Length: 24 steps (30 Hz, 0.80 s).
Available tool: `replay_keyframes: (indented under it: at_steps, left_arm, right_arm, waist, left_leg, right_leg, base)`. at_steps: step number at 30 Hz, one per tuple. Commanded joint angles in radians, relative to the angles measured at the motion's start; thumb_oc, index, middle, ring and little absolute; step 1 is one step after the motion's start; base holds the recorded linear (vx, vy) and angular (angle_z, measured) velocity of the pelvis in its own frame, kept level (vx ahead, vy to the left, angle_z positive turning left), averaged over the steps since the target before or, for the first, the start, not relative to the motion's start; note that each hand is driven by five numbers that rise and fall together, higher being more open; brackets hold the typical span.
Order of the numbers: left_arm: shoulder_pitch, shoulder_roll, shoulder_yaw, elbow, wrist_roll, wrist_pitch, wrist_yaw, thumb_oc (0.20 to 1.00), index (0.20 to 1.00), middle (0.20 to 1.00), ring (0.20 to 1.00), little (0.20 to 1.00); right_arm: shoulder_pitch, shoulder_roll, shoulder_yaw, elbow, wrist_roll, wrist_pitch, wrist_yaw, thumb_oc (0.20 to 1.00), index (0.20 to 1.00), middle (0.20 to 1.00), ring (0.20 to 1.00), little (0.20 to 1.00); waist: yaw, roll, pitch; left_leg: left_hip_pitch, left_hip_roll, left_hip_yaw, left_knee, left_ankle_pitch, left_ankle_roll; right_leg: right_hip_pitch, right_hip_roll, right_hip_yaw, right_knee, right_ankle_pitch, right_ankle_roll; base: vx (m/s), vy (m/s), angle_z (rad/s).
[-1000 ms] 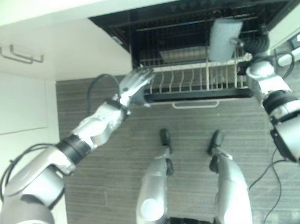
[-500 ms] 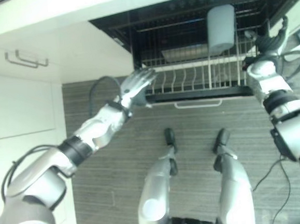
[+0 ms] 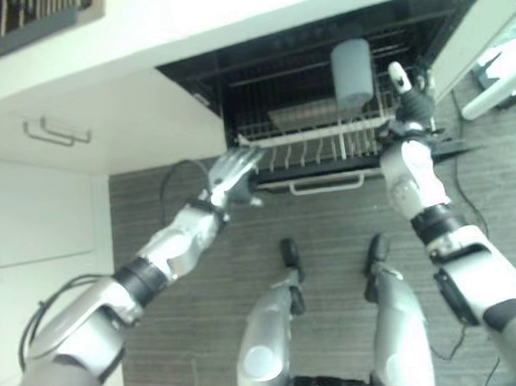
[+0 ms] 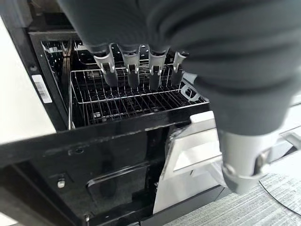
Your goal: Place the dishes in the dishwasher.
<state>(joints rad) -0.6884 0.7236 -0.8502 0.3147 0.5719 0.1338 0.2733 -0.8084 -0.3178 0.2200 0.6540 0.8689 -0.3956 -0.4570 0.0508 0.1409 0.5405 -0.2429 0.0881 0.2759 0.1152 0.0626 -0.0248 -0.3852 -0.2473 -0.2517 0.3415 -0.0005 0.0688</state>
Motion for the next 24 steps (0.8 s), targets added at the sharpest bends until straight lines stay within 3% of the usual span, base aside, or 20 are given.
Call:
replay_keyframes:
  at_steps: [1,5,9,12,15,17,18,20,21,22,23,24]
  left_arm:
    - [0.025,0.010,0.061,0.002,0.060,-0.017,0.050,1.000,1.000,1.000,1.000,1.000]
    - [0.092,-0.014,0.092,0.038,0.064,-0.016,0.077,1.000,1.000,1.000,1.000,1.000]
    - [0.179,-0.090,0.131,0.106,0.024,-0.002,0.139,1.000,1.000,1.000,1.000,1.000]
    - [0.259,-0.158,0.177,0.145,-0.046,-0.001,0.216,1.000,1.000,1.000,1.000,1.000]
    - [0.354,-0.209,0.269,0.166,-0.179,-0.038,0.299,1.000,1.000,1.000,1.000,1.000]
    - [0.421,-0.215,0.350,0.149,-0.294,-0.109,0.342,1.000,1.000,1.000,1.000,1.000]
    - [0.437,-0.216,0.369,0.141,-0.332,-0.132,0.345,1.000,1.000,1.000,1.000,1.000]
    - [0.480,-0.219,0.440,0.098,-0.446,-0.238,0.332,1.000,1.000,1.000,1.000,1.000]
    - [0.532,-0.238,0.533,0.019,-0.576,-0.340,0.229,1.000,1.000,1.000,1.000,1.000]
    - [0.553,-0.249,0.561,-0.006,-0.621,-0.375,0.188,1.000,1.000,1.000,1.000,1.000]
    - [0.586,-0.265,0.605,-0.051,-0.694,-0.432,0.116,1.000,1.000,1.000,1.000,1.000]
    - [0.622,-0.290,0.671,-0.141,-0.759,-0.537,0.055,1.000,1.000,1.000,1.000,1.000]
  right_arm:
    - [0.032,0.020,-0.018,-0.073,-0.013,-0.074,-0.005,1.000,1.000,1.000,1.000,1.000]
    - [0.110,0.039,0.004,-0.148,0.002,-0.077,-0.027,1.000,1.000,1.000,1.000,1.000]
    - [0.231,0.076,0.050,-0.237,-0.030,-0.077,-0.042,1.000,1.000,1.000,1.000,1.000]
    - [0.326,0.075,0.073,-0.295,-0.110,-0.064,0.023,1.000,1.000,1.000,1.000,1.000]
    - [0.439,0.061,0.081,-0.387,-0.100,-0.030,0.176,1.000,1.000,1.000,1.000,1.000]
    - [0.544,0.054,0.074,-0.471,-0.084,-0.019,0.284,1.000,1.000,1.000,1.000,1.000]
    - [0.567,0.053,0.072,-0.491,-0.087,-0.018,0.297,1.000,1.000,1.000,1.000,1.000]
    - [0.637,0.040,0.047,-0.564,-0.112,-0.025,0.328,1.000,1.000,1.000,1.000,1.000]
    - [0.686,0.043,0.011,-0.631,-0.140,-0.036,0.359,1.000,1.000,1.000,1.000,1.000]
    - [0.693,0.042,0.003,-0.645,-0.151,-0.044,0.375,1.000,1.000,1.000,1.000,1.000]
    - [0.697,0.032,-0.006,-0.671,-0.181,-0.044,0.403,1.000,1.000,1.000,1.000,1.000]
    - [0.700,-0.004,-0.013,-0.717,-0.247,-0.064,0.440,1.000,1.000,1.000,1.000,1.000]
  waist:
    - [-0.003,-0.035,-0.020]
    - [-0.016,-0.053,-0.033]
    - [-0.035,-0.077,-0.111]
    - [-0.043,-0.089,-0.176]
    - [-0.036,-0.101,-0.247]
    - [-0.028,-0.112,-0.276]
    - [-0.027,-0.116,-0.281]
    - [-0.022,-0.129,-0.294]
    - [-0.008,-0.140,-0.298]
    - [-0.001,-0.141,-0.298]
    - [0.007,-0.140,-0.299]
    - [0.009,-0.150,-0.298]
  left_leg:
    - [-0.005,0.037,-0.002,0.101,-0.044,-0.028]
    - [0.098,0.046,0.015,0.104,-0.060,-0.023]
    - [0.178,0.056,0.022,0.090,-0.074,-0.021]
    - [0.232,0.050,0.021,0.078,-0.085,-0.018]
    - [0.285,0.037,0.015,0.051,-0.094,-0.009]
    - [0.310,0.013,-0.003,0.023,-0.100,0.007]
    - [0.315,0.006,-0.007,0.016,-0.101,0.012]
    - [0.326,-0.015,-0.017,-0.009,-0.104,0.032]
    - [0.334,-0.029,-0.022,-0.033,-0.107,0.053]
    - [0.337,-0.032,-0.018,-0.041,-0.107,0.057]
    - [0.342,-0.038,-0.016,-0.060,-0.101,0.060]
    - [0.341,-0.073,-0.024,-0.069,-0.105,0.065]
  right_leg:
    - [0.115,-0.067,-0.048,0.007,-0.007,0.055]
    - [0.223,-0.064,-0.059,-0.004,-0.016,0.044]
    - [0.315,-0.046,-0.052,-0.058,-0.025,0.038]
    - [0.379,-0.045,-0.052,-0.119,-0.009,0.045]
    - [0.424,-0.064,-0.059,-0.155,0.018,0.060]
    - [0.435,-0.080,-0.060,-0.149,0.040,0.073]
    - [0.436,-0.084,-0.060,-0.145,0.048,0.076]
    - [0.436,-0.091,-0.052,-0.123,0.073,0.085]
    - [0.417,-0.073,-0.065,-0.034,0.081,0.089]
    - [0.413,-0.058,-0.083,-0.011,0.073,0.088]
    - [0.410,-0.016,-0.105,0.004,0.047,0.080]
    - [0.412,0.082,-0.119,-0.046,0.008,0.058]
  base:
    - [0.01,0.024,-0.05]
    - [0.03,0.034,-0.09]
    - [0.07,0.056,-0.08]
    - [0.09,0.131,-0.15]
    - [0.10,0.170,-0.06]
    - [0.07,0.158,0.01]
    - [0.04,0.140,0.07]
    - [0.03,0.091,0.10]
    - [0.02,0.077,0.14]
    - [0.04,0.074,0.17]
    - [0.07,0.035,0.12]
    - [0.07,0.011,-0.10]
